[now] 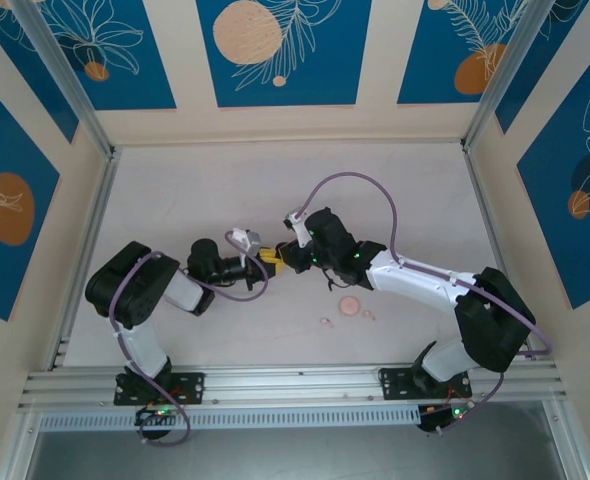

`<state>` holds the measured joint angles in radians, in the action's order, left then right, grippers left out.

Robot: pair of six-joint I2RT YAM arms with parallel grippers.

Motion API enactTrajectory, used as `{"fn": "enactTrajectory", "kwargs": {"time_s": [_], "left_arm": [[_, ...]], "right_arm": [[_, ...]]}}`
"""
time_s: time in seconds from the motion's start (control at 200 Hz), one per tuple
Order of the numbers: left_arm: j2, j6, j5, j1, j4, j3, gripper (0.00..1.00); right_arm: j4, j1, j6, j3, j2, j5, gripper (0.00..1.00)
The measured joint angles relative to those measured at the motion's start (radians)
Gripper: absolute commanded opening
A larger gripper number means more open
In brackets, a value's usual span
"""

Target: Insert the wireless bluetooth earbuds into the charging case

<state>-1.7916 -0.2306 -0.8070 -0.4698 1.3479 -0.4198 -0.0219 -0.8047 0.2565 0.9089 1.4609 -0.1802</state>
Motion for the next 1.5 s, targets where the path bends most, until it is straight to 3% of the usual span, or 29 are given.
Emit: {"fn": "enactTrajectory", "kwargs": {"time_s": [0.435, 0.77, 1.5], "left_arm": [[0.01, 0.0, -0.001, -0.001, -0.003, 0.0, 0.09], [0.018, 0.0, -0.001, -0.002, -0.005, -0.002, 0.09], [0.041, 0.001, 0.004, -0.002, 0.0, -0.002, 0.09]], "right_arm": [[0.003, -0.005, -0.007, 0.0, 0.0, -0.012, 0.2], [-0.003, -0.007, -0.006, 0.001, 0.0, 0.008, 0.27], [-0.008, 0.04, 0.074, 0.002, -0.031, 0.155, 0.54]]}}
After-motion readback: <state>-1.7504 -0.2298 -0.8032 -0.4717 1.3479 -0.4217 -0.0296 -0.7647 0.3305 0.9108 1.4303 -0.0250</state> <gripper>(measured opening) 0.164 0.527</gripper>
